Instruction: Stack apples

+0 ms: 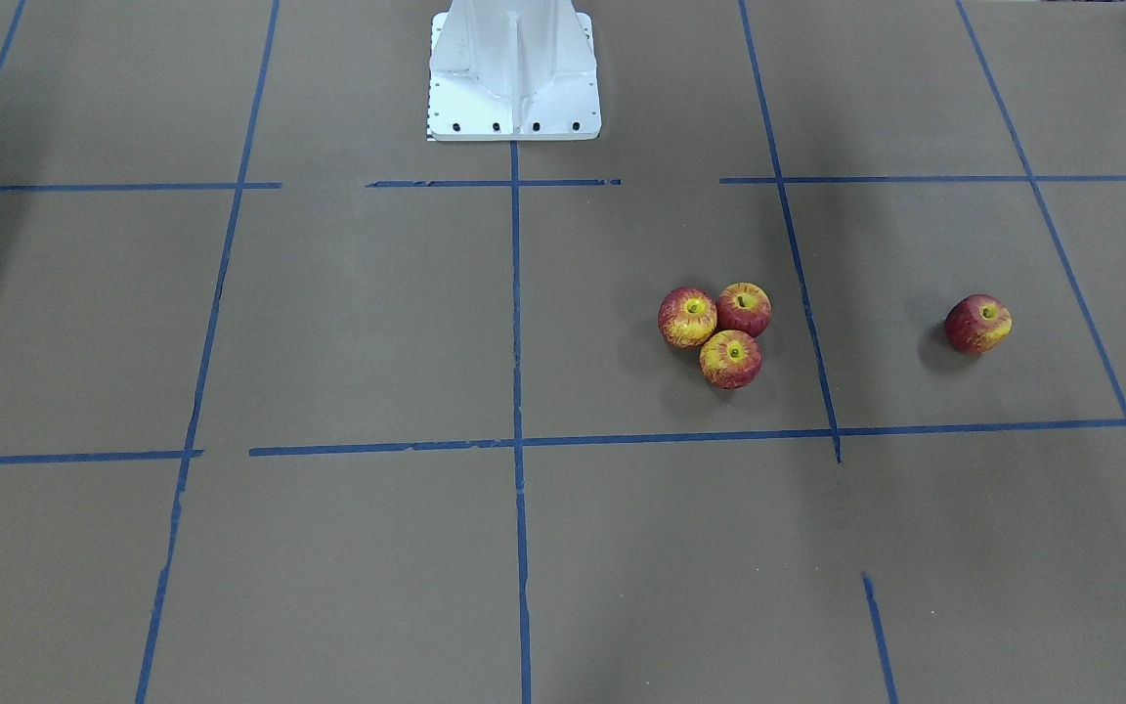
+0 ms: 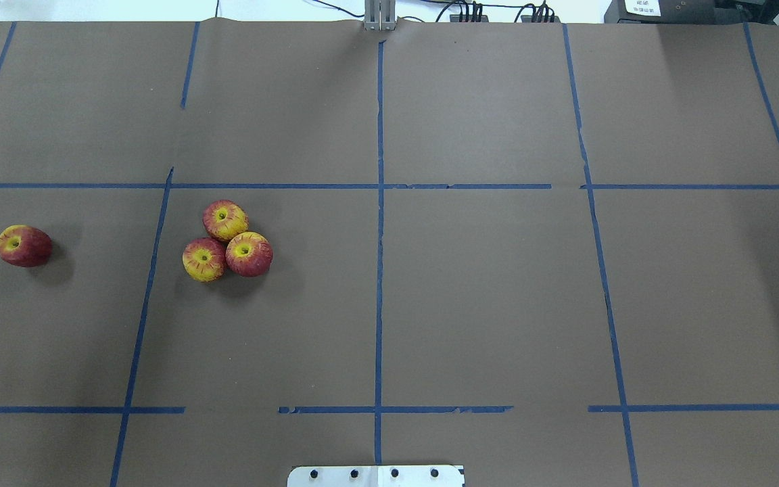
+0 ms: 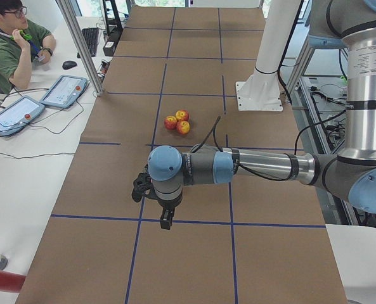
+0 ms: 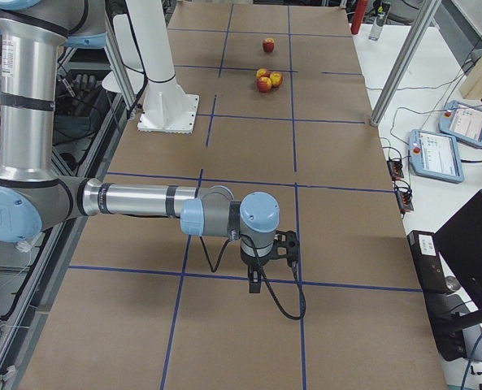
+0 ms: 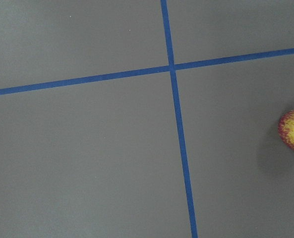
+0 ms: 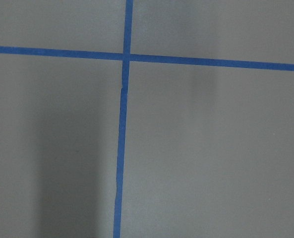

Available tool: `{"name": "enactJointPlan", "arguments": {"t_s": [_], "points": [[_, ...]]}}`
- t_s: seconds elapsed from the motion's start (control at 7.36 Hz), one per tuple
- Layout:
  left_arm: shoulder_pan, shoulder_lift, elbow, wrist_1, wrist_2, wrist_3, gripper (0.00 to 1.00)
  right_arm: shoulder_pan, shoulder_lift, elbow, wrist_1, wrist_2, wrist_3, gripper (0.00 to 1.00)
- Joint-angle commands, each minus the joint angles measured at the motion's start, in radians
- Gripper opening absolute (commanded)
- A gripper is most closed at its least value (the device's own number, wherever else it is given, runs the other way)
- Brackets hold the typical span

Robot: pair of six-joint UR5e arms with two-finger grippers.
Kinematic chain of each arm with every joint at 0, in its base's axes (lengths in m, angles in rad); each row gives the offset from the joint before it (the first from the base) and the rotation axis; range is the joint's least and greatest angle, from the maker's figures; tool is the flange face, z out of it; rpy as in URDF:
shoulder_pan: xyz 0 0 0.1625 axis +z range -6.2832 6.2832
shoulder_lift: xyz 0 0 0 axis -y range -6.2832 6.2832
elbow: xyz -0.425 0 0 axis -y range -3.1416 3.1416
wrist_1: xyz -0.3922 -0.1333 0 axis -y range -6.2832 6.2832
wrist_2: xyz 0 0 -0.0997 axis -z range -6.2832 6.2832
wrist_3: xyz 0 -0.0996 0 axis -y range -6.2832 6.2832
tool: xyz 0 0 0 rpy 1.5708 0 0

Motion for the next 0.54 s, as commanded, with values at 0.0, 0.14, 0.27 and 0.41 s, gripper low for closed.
{"name": "enactJointPlan", "arguments": {"t_s": [0.0,0.14,0.27,0.41], "points": [[0.001,-0.003,-0.001,-0.004,-0.008,-0.001,1.0,0.0,0.0,0.0,0.0,0.0,0.0,1.0],[0.001,-0.001,-0.003,-0.002,-0.008,-0.004,1.0,0.0,0.0,0.0,0.0,0.0,0.0,1.0],[0.001,0.006,-0.004,-0.004,-0.006,0.003,1.0,0.0,0.0,0.0,0.0,0.0,0.0,1.0],[0.006,0.005,-0.013,-0.024,-0.006,0.0,1.0,0.0,0.0,0.0,0.0,0.0,0.0,1.0]]}}
